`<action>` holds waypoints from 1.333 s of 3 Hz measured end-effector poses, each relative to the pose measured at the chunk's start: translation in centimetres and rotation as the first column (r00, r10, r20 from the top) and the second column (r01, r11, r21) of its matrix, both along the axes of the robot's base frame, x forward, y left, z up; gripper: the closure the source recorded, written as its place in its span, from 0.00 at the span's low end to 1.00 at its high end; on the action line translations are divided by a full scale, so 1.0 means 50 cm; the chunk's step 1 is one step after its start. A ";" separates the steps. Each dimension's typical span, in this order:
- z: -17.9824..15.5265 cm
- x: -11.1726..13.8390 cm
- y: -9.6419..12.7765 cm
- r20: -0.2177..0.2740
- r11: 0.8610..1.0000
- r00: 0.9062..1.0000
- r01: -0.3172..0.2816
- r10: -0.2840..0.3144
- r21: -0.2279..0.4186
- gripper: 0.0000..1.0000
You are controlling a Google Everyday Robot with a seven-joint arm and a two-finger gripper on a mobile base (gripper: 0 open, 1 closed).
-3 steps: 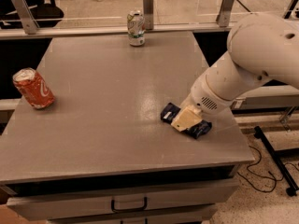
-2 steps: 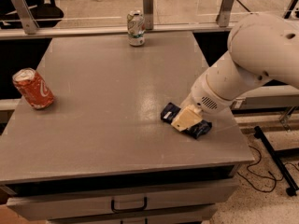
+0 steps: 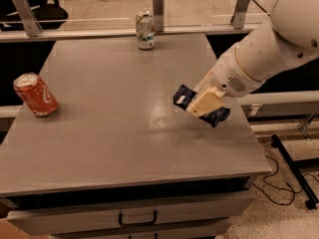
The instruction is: Move rxbar blueberry near coke can
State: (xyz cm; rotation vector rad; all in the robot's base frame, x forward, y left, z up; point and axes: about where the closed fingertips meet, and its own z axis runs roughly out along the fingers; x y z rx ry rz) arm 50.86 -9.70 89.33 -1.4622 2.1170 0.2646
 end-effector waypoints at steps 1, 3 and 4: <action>-0.002 -0.001 0.000 -0.003 1.000 1.000 0.001 -0.001 0.000 1.00; -0.022 0.002 0.122 0.006 0.992 0.992 -0.124 0.124 0.023 1.00; -0.046 0.006 0.286 0.022 0.959 0.961 -0.278 0.277 0.057 1.00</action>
Offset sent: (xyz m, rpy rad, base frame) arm 0.0003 0.0156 -0.0037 -0.0024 -0.0014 0.0341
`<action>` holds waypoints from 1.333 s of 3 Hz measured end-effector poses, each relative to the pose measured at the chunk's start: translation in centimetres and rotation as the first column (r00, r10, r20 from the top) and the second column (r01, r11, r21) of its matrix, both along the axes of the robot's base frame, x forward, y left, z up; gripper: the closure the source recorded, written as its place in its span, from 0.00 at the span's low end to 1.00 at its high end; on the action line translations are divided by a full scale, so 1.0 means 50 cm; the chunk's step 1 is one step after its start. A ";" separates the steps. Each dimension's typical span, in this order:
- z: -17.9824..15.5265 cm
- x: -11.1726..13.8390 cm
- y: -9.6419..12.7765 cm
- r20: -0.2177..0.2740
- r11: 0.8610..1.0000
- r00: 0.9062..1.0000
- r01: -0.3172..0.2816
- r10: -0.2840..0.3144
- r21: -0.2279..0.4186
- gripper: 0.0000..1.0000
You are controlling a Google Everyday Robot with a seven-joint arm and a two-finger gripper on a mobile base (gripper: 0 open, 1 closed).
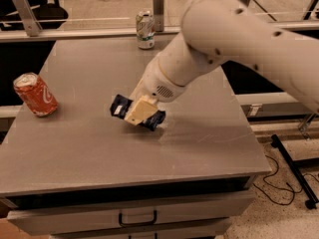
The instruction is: Move rxbar blueberry near coke can
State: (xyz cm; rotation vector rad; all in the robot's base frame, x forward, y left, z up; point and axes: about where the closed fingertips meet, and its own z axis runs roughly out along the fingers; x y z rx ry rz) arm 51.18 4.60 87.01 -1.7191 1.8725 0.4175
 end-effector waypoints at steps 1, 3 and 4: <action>-0.015 0.012 0.136 0.018 0.993 0.993 -0.113 0.113 0.031 1.00; -0.026 0.043 0.292 0.045 0.976 0.979 -0.204 0.201 0.079 0.82; -0.018 0.067 0.325 0.062 0.974 0.978 -0.204 0.198 0.097 0.58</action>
Offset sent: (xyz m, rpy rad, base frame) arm 0.0221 0.1765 -0.0186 0.0925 -0.0396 0.2773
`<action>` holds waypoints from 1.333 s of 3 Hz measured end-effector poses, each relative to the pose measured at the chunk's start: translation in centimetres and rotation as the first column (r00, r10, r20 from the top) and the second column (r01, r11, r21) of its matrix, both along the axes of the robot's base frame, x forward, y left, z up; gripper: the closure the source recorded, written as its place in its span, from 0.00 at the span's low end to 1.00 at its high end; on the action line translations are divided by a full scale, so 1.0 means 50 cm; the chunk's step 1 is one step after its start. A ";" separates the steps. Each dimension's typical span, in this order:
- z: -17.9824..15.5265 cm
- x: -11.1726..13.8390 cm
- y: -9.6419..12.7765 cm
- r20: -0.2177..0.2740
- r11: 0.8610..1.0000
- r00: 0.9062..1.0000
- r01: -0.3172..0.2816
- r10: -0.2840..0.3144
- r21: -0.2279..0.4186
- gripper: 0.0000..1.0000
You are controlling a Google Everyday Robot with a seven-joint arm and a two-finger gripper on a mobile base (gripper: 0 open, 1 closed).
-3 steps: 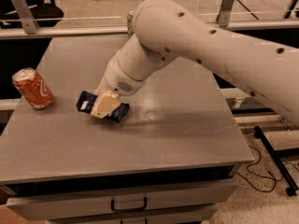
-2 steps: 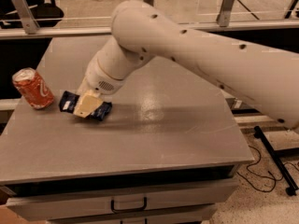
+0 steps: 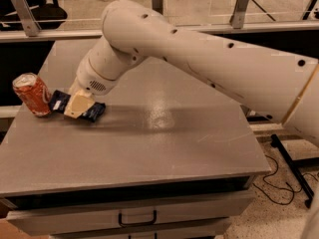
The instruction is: Move rxbar blueberry near coke can
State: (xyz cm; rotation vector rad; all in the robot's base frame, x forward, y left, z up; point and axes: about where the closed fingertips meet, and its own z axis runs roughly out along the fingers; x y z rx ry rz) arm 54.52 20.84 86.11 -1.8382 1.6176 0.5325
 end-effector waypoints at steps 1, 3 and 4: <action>0.002 0.012 0.027 0.001 1.000 1.000 -0.005 0.005 0.015 0.36; 0.009 0.038 0.020 0.008 0.999 1.000 0.021 -0.021 0.029 0.00; 0.049 0.044 -0.019 0.041 0.998 0.998 0.050 -0.052 0.048 0.00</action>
Offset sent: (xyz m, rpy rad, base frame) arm 0.0218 0.0197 0.0009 0.0298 0.0002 -0.0131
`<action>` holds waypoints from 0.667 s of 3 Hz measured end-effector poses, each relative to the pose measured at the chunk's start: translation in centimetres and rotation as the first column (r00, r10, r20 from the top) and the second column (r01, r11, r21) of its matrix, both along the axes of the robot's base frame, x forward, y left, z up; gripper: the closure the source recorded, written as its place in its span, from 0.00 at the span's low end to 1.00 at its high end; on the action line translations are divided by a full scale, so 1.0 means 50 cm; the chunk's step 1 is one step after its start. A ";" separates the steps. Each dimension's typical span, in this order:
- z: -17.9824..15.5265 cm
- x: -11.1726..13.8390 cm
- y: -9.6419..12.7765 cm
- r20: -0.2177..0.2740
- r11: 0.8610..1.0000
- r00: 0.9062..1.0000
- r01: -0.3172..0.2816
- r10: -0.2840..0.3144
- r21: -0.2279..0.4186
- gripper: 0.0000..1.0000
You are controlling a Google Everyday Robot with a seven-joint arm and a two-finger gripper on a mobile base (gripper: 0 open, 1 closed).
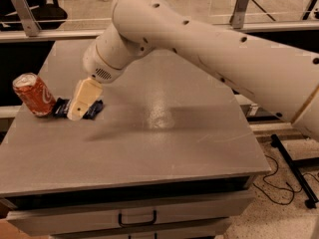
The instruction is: Move rxbar blueberry near coke can
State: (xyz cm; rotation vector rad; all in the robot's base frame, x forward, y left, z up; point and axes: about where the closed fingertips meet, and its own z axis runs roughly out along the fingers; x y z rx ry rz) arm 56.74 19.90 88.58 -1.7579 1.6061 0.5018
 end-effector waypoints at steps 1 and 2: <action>0.080 0.022 -0.096 0.033 0.998 0.999 0.025 -0.028 0.065 0.00; 0.183 0.058 -0.264 0.098 0.988 0.994 0.032 -0.048 0.151 0.00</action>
Offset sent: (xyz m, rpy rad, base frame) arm 0.0544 -0.2604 0.1701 0.2586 -0.2392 -0.0462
